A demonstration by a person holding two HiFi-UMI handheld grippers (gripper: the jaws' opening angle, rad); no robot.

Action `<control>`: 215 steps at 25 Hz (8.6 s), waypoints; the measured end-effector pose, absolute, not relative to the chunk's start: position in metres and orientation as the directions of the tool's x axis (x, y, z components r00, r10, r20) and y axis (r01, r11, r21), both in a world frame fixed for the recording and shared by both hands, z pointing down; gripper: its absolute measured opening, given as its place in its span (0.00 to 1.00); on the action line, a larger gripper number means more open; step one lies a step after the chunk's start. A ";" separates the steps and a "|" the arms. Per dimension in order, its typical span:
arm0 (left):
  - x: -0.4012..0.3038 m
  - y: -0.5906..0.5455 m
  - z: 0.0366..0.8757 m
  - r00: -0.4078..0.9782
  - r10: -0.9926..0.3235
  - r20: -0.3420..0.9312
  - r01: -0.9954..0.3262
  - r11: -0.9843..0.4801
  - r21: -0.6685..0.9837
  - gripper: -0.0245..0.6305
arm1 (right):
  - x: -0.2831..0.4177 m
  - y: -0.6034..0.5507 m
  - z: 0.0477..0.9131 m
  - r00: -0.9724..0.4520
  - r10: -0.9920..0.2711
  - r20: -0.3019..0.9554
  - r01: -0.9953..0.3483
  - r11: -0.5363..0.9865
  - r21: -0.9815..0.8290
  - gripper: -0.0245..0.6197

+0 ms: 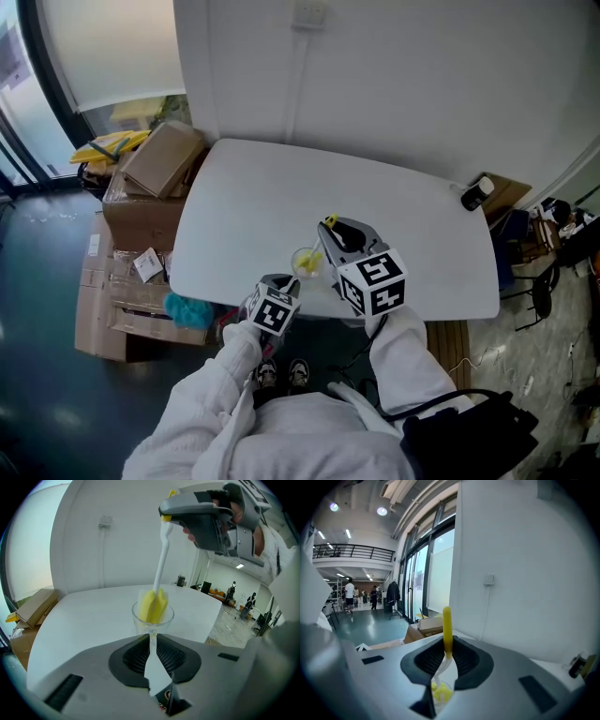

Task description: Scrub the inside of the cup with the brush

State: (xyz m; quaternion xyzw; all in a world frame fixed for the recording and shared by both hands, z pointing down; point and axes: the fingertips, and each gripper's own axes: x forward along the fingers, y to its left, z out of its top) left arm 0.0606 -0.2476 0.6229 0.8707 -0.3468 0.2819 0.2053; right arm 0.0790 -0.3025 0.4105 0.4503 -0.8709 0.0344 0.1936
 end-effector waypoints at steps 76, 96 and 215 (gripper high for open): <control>0.050 -0.242 0.623 0.588 -0.497 0.639 -0.730 -0.666 0.153 0.11 | 0.050 -0.253 0.456 -0.679 -0.444 0.585 -0.632 0.759 -0.157 0.20; 0.044 -0.243 0.612 0.595 -0.544 0.591 -0.759 -0.623 0.189 0.11 | 0.067 -0.267 0.437 -0.642 -0.597 0.480 -0.734 0.659 -0.162 0.20; -0.013 -0.094 0.409 0.432 -0.873 0.228 -0.898 -0.394 0.194 0.05 | 0.135 -0.082 0.406 -0.334 -0.895 0.296 -0.936 0.279 -0.214 0.20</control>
